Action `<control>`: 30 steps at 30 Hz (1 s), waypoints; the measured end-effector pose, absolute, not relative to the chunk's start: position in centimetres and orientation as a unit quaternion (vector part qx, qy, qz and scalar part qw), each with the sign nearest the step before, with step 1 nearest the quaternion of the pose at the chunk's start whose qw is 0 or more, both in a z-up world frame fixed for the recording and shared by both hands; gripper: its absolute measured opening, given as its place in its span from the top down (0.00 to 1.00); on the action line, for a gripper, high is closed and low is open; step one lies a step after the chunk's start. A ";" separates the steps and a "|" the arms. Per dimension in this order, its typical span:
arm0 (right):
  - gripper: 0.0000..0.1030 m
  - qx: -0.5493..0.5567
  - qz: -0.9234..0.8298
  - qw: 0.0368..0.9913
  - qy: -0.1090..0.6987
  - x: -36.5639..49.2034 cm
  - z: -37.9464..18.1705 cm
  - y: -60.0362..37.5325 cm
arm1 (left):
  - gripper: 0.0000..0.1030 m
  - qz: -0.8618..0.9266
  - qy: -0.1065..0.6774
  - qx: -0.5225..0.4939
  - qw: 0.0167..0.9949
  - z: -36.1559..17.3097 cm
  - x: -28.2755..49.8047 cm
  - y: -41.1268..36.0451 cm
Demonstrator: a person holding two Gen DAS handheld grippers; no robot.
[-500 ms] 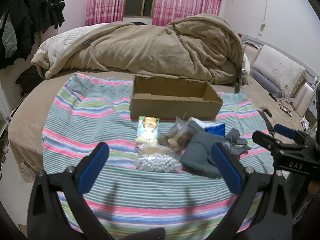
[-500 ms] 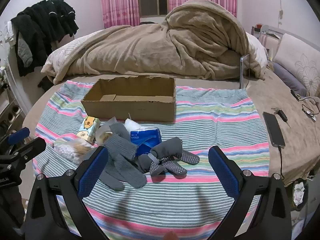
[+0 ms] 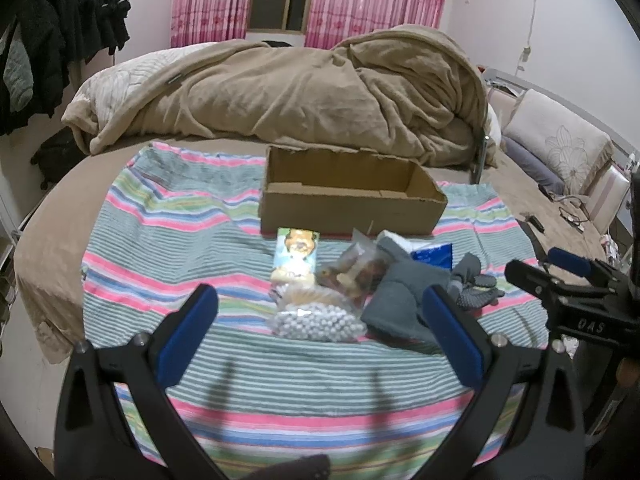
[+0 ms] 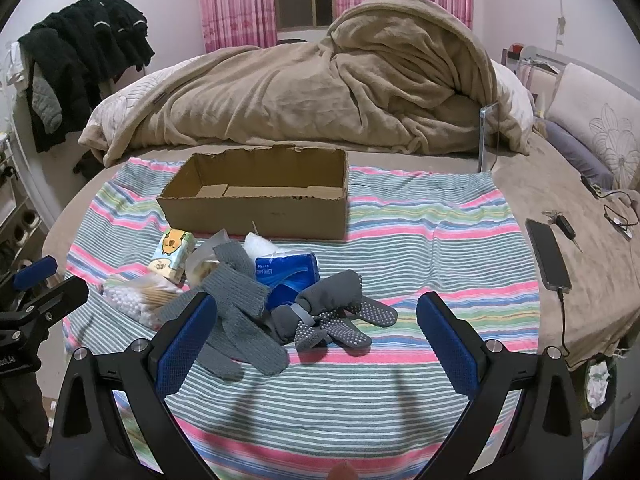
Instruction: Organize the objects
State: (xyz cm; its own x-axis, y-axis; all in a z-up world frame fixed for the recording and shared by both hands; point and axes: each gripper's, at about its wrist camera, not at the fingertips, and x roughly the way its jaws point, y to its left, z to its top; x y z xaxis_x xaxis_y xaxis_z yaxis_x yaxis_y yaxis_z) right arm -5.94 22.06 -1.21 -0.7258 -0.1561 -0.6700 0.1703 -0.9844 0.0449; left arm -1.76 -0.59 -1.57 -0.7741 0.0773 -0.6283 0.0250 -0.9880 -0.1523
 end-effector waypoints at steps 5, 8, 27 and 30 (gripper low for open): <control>0.01 0.360 -0.928 0.091 0.011 -5.9 -1.2 22.0 | 0.01 0.939 -0.078 -0.335 0.012 -1.7 -1.7 -0.7; 0.01 0.360 -0.928 0.092 0.013 -5.8 -1.3 21.9 | 0.01 0.939 -0.077 -0.335 0.013 -1.7 -1.6 -0.6; 0.01 0.362 -0.928 0.089 0.010 -5.7 -1.4 22.0 | 0.01 0.937 -0.077 -0.339 0.024 -1.8 -1.4 -0.3; 0.01 0.363 -0.928 0.089 0.010 -5.7 -1.4 22.0 | 0.01 0.937 -0.077 -0.339 0.025 -1.8 -1.5 -0.2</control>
